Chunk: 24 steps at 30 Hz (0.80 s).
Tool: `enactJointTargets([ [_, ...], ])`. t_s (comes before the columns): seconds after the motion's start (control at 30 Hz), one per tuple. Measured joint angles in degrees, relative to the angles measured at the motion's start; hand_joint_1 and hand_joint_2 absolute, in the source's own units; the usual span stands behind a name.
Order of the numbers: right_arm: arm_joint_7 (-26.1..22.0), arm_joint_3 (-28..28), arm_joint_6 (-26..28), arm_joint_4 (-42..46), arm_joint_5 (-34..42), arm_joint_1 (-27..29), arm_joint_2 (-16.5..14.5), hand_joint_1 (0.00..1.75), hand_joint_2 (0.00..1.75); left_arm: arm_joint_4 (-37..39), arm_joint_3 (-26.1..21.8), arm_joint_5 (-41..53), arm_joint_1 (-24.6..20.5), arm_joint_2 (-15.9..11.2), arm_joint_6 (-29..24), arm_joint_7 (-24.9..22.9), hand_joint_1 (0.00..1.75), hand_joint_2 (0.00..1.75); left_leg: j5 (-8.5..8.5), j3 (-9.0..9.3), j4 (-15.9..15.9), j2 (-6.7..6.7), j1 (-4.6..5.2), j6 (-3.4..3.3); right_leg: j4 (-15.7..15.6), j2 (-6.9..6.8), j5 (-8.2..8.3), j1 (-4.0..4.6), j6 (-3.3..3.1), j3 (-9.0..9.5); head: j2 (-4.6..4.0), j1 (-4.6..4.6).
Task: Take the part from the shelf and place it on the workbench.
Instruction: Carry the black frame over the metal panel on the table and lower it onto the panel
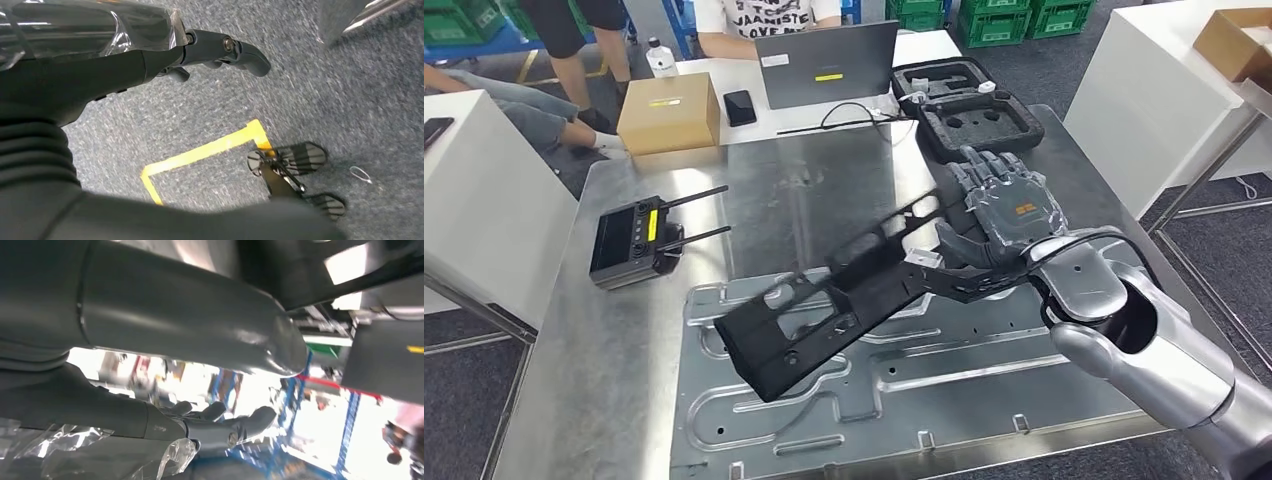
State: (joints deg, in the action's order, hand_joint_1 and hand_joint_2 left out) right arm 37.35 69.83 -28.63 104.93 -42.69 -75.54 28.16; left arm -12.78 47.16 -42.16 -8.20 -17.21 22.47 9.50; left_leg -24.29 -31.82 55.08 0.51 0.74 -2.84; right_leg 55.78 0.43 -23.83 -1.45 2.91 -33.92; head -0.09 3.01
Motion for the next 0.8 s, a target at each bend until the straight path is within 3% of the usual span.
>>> enactJointTargets([
  [0.1, 0.76, -1.53, 1.74, 0.01, 4.79, 0.68, 0.14, 0.00, 0.00, 0.02, -0.45, 0.03, -0.05, 0.02, 0.32, -0.02, 0.00, 0.00, -1.93, -1.29, 2.83, -0.12, -0.36, 0.70, -0.09, -0.03, 0.15, -0.13, -0.83, 0.02, 0.00, 0.01],
  [0.2, 1.77, -2.65, 2.55, 0.00, 8.81, 1.02, 0.08, 0.00, 0.00, 0.02, -0.60, 0.07, -0.26, 0.07, 0.67, -0.01, 0.00, 0.00, -6.98, -6.65, 14.19, -0.19, -0.74, 1.59, -0.10, -0.06, 0.10, -0.07, -1.23, 0.02, 0.00, 0.01],
  [0.23, 2.01, -2.70, 2.50, 0.00, 9.14, 1.06, 0.09, 0.00, 0.00, 0.02, -0.60, 0.07, -0.26, 0.09, 0.67, -0.02, 0.00, 0.00, -7.74, -8.14, 17.10, -0.19, -0.81, 1.71, -0.10, -0.07, 0.07, -0.05, -1.26, 0.03, 0.00, 0.02],
  [0.27, 2.14, -2.65, 2.47, 0.00, 9.22, 1.03, 0.09, 0.00, 0.00, 0.02, -0.60, 0.08, -0.26, 0.13, 0.67, -0.03, 0.00, 0.00, -7.41, -8.66, 17.84, -0.19, -0.83, 1.70, -0.10, -0.07, 0.06, -0.02, -1.26, 0.04, 0.00, 0.02],
  [0.3, 2.20, -2.61, 2.47, 0.00, 9.21, 0.92, 0.10, 0.00, 0.00, 0.02, -0.60, 0.09, -0.28, 0.15, 0.67, -0.05, 0.00, 0.00, -6.12, -8.10, 16.28, -0.19, -0.84, 1.61, -0.10, -0.06, 0.05, 0.00, -1.25, 0.07, 0.00, 0.02],
  [0.37, 2.31, -2.61, 2.48, 0.01, 9.00, 0.30, 0.10, 0.00, 0.00, 0.02, -0.62, 0.12, -0.40, 0.14, 0.68, -0.11, 0.00, 0.00, -2.12, -4.44, 8.05, -0.19, -0.76, 1.08, -0.10, -0.05, 0.04, 0.05, -1.21, 0.17, 0.00, 0.03],
  [0.43, 2.42, -2.59, 2.48, 0.01, 8.70, -0.51, 0.10, 0.00, 0.00, 0.02, -0.64, 0.13, -0.51, 0.08, 0.68, -0.26, 0.00, 0.00, 0.10, -1.46, 1.44, -0.23, -0.42, 0.55, -0.08, -0.04, -0.01, 0.24, -0.96, 0.15, 0.00, 0.02],
  [0.53, 2.34, -2.54, 2.77, 0.01, 8.45, -1.01, 0.05, 0.00, 0.00, 0.02, -0.63, 0.13, -0.48, 0.04, 0.87, -0.74, 0.00, 0.00, 0.42, -0.73, -0.09, -0.20, -0.08, -0.04, -0.31, -0.05, 0.06, 0.23, -0.06, 0.24, 0.00, 0.01],
  [0.6, 2.18, -2.55, 3.14, 0.01, 8.13, -1.31, 0.02, 0.00, 0.00, 0.02, -0.62, 0.16, -0.46, 0.10, 1.94, -0.92, 0.00, 0.00, 0.98, -0.24, -0.69, -0.22, -0.26, -0.62, 1.01, -0.08, -1.09, 0.20, 0.45, -0.19, 0.00, -0.01],
  [0.63, 2.09, -2.54, 3.31, 0.03, 7.94, -1.53, 0.01, 0.00, 0.00, 0.02, -0.62, 0.16, -0.46, 0.15, 2.72, -0.95, 0.00, 0.00, 1.25, -0.01, -0.95, -0.26, -0.42, -0.88, 3.45, -0.09, -2.65, 0.24, 0.60, -1.18, 0.00, -0.02],
  [0.73, 1.71, -2.17, 3.48, 0.07, 7.20, -1.89, -0.01, 0.00, 0.00, 0.02, -0.62, 0.19, -0.47, 0.38, 3.80, -1.12, 0.00, 0.00, 1.39, -0.03, -0.95, -0.29, -0.44, -1.15, 14.65, -0.11, -7.82, 0.27, 0.81, -6.04, 0.00, -0.03],
  [0.77, 1.50, -1.92, 3.43, 0.07, 6.81, -1.96, -0.02, 0.00, 0.00, 0.02, -0.62, 0.25, -0.47, 0.45, 3.79, -1.28, 0.00, 0.00, 1.41, -0.06, -0.92, -0.27, -0.46, -1.16, 16.20, -0.11, -7.99, 0.24, 0.89, -6.69, 0.00, -0.03],
  [0.8, 1.27, -1.66, 3.31, 0.08, 6.39, -2.12, -0.03, 0.00, 0.00, 0.02, -0.62, 0.33, -0.47, 0.50, 3.77, -1.51, 0.00, 0.00, 1.41, -0.06, -0.87, -0.24, -0.50, -1.16, 15.43, -0.12, -7.09, 0.20, 0.96, -6.20, 0.00, -0.03],
])
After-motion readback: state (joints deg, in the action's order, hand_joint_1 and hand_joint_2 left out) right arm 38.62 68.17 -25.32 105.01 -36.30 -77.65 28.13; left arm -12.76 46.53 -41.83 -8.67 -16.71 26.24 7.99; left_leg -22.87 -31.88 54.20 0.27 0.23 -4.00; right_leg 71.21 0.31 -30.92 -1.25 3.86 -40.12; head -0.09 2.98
